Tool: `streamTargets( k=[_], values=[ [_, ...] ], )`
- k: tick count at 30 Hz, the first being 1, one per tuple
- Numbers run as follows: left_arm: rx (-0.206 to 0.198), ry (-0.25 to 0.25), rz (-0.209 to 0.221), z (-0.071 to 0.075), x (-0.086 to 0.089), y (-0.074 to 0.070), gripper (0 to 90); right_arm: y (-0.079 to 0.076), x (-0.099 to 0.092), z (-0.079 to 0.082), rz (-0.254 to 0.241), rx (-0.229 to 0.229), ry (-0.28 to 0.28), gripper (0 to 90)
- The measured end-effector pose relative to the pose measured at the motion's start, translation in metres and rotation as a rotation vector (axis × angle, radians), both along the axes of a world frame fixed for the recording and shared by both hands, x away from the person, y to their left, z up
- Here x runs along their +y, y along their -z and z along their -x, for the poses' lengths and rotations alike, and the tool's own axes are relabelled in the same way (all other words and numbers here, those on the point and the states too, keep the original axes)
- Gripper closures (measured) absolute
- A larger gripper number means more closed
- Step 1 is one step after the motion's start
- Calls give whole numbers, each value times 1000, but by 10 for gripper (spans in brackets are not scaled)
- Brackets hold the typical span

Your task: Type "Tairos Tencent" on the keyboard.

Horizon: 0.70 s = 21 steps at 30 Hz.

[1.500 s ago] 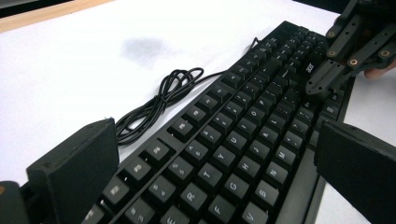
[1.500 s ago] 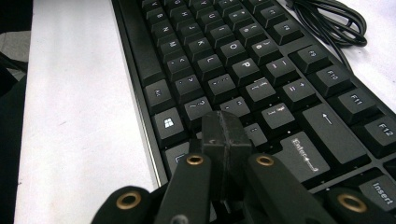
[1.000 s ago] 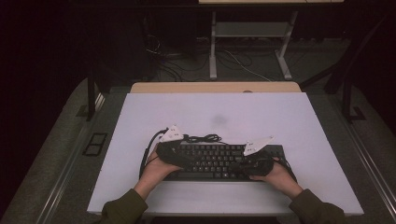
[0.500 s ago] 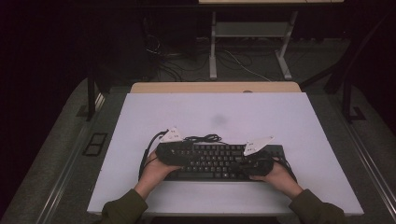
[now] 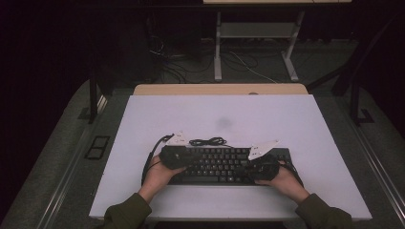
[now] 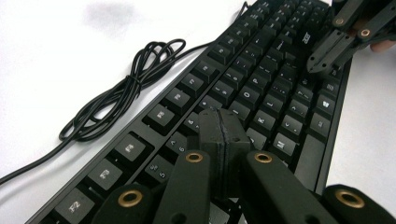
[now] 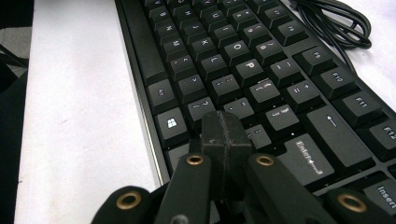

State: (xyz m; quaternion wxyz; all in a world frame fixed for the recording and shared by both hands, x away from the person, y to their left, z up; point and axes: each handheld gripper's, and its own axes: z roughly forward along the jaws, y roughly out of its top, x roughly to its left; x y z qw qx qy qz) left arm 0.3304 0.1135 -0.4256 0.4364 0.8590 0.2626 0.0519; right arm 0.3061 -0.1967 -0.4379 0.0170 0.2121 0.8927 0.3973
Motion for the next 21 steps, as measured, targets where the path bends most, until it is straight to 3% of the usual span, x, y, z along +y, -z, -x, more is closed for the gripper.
streamTargets(
  k=[15, 21],
  values=[
    [18, -9, -62, -2, 1, 6, 888, 0, 0, 0, -4, 4, 2, 893],
    [20, -13, -66, -3, 1, 7, 889, 0, 0, 0, -4, 3, 3, 893]
  ],
)
